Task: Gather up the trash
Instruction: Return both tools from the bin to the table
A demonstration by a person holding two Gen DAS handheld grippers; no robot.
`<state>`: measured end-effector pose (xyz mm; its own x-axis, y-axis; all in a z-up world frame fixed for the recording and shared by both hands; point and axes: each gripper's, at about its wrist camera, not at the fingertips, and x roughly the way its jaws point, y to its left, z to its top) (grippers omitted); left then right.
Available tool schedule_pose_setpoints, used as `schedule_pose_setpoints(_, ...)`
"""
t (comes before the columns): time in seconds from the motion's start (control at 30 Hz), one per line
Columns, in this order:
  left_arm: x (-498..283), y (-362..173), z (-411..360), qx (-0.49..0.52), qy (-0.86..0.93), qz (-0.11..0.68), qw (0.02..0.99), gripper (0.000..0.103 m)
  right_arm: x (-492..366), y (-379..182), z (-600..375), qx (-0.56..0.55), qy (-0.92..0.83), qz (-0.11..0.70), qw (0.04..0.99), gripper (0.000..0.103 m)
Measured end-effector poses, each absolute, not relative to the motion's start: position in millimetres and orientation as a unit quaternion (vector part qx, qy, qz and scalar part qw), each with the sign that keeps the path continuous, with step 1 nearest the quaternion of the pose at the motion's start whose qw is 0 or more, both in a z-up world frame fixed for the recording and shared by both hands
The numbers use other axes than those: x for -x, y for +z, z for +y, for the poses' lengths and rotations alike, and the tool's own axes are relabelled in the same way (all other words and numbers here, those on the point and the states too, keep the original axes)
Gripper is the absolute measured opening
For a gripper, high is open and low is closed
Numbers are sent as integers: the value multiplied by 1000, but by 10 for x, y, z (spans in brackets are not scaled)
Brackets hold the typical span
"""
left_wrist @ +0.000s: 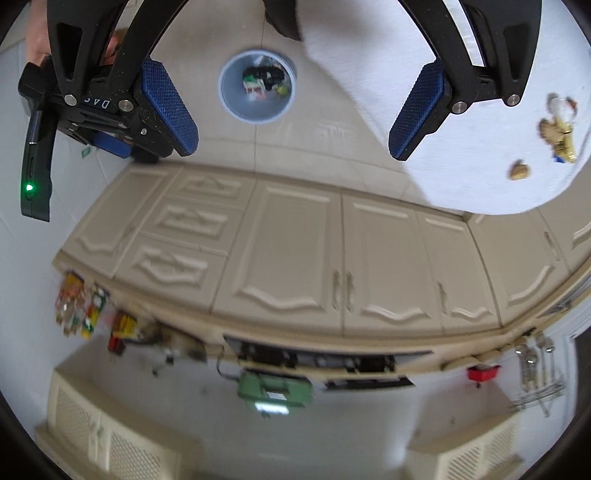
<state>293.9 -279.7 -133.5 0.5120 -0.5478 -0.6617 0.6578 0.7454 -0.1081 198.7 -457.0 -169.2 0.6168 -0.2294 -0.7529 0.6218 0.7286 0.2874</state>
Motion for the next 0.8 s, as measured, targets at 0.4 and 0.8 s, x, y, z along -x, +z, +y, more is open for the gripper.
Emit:
schedule_pose_setpoints(0.4, -2137, -851, -776, 7, -253, 280, 926, 102, -2638, -1032, -3329, -187, -142, 338, 912, 103)
schedule_pose_setpoints(0.8, -1174, -852, 539, 55, -139, 248, 957, 102, -3124, -794, -2046, -99, -50, 333, 936, 103)
